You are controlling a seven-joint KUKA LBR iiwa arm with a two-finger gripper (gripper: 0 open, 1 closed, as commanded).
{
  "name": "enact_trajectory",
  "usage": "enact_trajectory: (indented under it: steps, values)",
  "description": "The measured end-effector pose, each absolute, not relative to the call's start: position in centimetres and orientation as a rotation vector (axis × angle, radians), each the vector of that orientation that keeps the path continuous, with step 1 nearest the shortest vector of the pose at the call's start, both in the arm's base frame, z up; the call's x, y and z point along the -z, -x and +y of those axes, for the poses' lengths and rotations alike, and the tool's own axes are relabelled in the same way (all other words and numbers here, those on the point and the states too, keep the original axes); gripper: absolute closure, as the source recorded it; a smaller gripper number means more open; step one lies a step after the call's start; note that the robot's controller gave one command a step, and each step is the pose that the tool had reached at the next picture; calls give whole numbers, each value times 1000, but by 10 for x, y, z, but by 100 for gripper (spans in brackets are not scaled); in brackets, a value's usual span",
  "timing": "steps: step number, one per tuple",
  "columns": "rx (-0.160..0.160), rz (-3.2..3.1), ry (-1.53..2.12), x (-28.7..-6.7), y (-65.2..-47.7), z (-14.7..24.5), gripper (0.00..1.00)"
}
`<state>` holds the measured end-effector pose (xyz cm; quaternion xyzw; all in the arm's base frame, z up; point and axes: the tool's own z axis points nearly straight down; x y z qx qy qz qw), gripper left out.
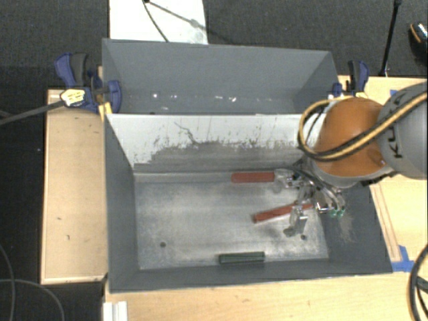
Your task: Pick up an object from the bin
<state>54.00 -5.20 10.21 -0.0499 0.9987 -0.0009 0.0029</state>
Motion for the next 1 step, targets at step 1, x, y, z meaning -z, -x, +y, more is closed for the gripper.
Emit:
enact_trajectory:
  steps: [1]
  values:
    - [-1,3142,60,-112,-527,-64,0]
